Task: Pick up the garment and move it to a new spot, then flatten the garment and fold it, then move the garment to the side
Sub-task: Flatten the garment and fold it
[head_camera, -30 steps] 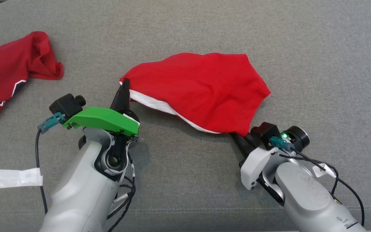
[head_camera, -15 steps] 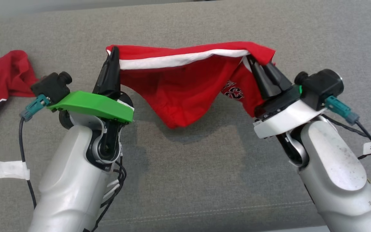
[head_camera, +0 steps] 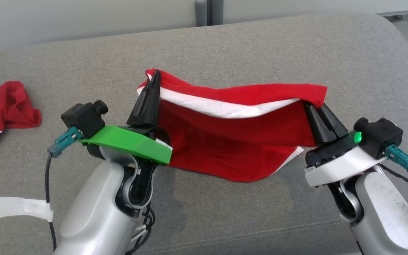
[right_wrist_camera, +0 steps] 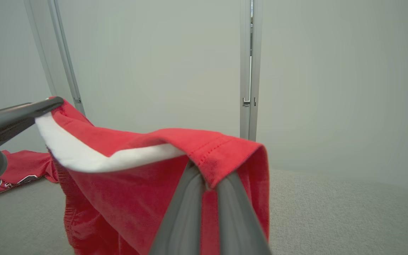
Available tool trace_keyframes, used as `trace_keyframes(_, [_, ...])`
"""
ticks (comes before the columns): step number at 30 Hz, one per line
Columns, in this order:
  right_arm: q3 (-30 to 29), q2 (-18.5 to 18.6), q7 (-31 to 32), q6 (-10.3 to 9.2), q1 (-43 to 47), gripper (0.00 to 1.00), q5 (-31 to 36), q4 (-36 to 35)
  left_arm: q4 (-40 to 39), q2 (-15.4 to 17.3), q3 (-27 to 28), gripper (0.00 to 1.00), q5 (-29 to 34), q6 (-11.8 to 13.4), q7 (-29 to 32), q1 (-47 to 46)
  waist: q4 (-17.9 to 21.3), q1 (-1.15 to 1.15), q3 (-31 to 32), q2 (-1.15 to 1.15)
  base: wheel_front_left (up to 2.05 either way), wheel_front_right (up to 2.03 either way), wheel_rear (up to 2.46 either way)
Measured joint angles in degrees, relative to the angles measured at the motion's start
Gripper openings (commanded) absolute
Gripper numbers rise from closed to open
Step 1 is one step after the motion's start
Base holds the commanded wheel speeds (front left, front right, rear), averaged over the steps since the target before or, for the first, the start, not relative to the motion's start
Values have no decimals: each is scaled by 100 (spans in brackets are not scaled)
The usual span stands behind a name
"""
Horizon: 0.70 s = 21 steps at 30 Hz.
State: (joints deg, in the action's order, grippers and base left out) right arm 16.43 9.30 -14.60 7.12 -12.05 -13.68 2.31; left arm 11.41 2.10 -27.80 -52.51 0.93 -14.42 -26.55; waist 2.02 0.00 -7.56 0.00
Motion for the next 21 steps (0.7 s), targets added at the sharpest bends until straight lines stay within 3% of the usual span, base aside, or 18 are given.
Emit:
trace_keyframes(6, [213,-29,0,0,269,0,-269,220,-27,11,-57,0,5,372,96,338,-3,0,-110,0,0,0,0])
trace_keyframes(12, [901,41,27,1,86,0,-334,723,400,66,-59,0,108,464,301,240,63,0,-250,0,0,0,0])
trace_keyframes(16, [1203,78,160,1,-941,0,-287,1053,691,186,79,0,439,520,336,-503,163,0,-401,0,0,0,0])
trace_keyframes(20, [1134,57,354,1,-2233,0,-164,1484,1050,178,324,0,633,572,330,-1358,281,0,-589,0,0,0,0])
trace_keyframes(21, [1027,42,409,1,-2470,0,-152,1641,1160,147,339,16,635,572,331,-1483,302,0,-643,0,0,0,0])
